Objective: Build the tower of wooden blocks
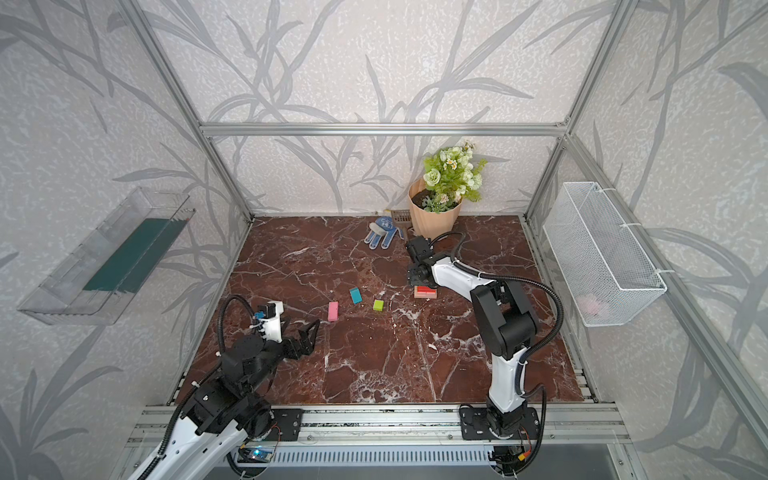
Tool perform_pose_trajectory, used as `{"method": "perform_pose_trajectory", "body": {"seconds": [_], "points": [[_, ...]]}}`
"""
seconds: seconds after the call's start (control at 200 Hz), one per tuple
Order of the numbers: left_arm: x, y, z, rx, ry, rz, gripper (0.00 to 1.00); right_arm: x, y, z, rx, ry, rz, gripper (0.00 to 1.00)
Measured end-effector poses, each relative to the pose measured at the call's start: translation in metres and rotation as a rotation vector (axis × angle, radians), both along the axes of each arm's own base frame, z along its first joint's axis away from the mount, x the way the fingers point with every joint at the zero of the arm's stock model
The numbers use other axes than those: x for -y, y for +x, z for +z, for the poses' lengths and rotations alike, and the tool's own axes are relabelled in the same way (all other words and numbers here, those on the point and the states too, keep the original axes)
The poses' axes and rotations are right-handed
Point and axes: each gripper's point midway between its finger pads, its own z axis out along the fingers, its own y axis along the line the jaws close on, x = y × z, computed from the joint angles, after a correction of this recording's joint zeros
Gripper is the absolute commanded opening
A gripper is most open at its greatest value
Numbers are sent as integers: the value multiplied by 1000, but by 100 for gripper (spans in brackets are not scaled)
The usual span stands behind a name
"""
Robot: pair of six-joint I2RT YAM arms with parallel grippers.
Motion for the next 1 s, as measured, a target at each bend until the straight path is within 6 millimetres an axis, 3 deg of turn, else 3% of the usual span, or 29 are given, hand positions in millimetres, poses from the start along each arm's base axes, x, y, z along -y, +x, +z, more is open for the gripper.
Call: {"method": "perform_pose_trajectory", "body": {"seconds": [0.23,0.55,1.0], "points": [[0,0,0,0,0,0,99,-2,2,-6,-13,-1,3,85],[0,0,0,0,0,0,99,-2,2,-6,-12,2,-3,69],[0,0,0,0,0,0,99,-2,2,-6,-12,6,-9,62]]}}
